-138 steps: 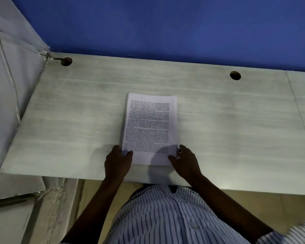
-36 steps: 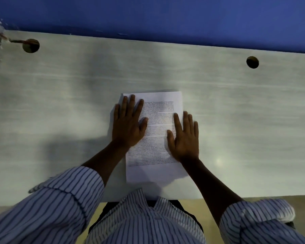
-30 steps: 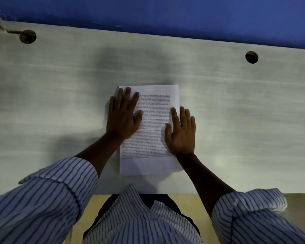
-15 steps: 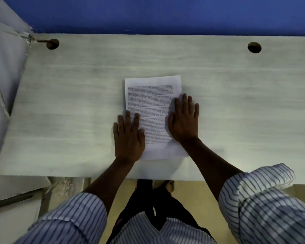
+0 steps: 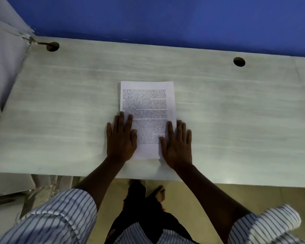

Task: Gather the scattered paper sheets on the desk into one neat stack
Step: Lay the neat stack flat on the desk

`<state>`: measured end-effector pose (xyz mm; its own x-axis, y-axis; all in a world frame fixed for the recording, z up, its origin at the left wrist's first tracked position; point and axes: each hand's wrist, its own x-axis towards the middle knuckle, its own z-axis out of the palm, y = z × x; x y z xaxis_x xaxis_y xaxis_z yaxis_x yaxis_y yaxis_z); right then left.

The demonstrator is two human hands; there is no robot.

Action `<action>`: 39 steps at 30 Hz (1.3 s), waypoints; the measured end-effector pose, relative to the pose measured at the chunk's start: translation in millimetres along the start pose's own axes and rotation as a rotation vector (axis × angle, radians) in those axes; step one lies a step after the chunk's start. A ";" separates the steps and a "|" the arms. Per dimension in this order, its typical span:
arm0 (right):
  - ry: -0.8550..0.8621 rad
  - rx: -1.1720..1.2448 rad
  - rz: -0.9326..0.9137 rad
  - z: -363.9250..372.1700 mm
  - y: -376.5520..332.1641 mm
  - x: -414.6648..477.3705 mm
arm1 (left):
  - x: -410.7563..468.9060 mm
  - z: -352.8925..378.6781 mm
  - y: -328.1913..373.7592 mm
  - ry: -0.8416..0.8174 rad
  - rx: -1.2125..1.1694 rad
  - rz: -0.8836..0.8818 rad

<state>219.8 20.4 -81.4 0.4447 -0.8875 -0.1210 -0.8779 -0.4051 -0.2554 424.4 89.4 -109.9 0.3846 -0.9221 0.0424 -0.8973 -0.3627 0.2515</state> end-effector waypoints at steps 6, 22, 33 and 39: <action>0.004 0.109 0.051 -13.4 1.3 -12.0 | 3.1 -7.8 2.1 -0.007 -0.093 -0.001; -0.076 0.412 0.324 -29.8 -16.5 -47.0 | -24.8 -82.3 28.6 -0.051 -0.399 -0.592; 0.182 0.231 -0.100 -25.3 -33.0 26.0 | 30.2 -48.3 33.4 0.021 -0.102 -0.024; -0.052 0.188 -0.260 -14.7 -56.6 135.4 | 71.0 -8.2 27.3 -0.071 0.041 0.087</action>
<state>327.0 -80.0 -69.3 0.6627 -0.7451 -0.0759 -0.6873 -0.5648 -0.4567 429.0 15.1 -92.1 0.2901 -0.9570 -0.0067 -0.9352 -0.2850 0.2102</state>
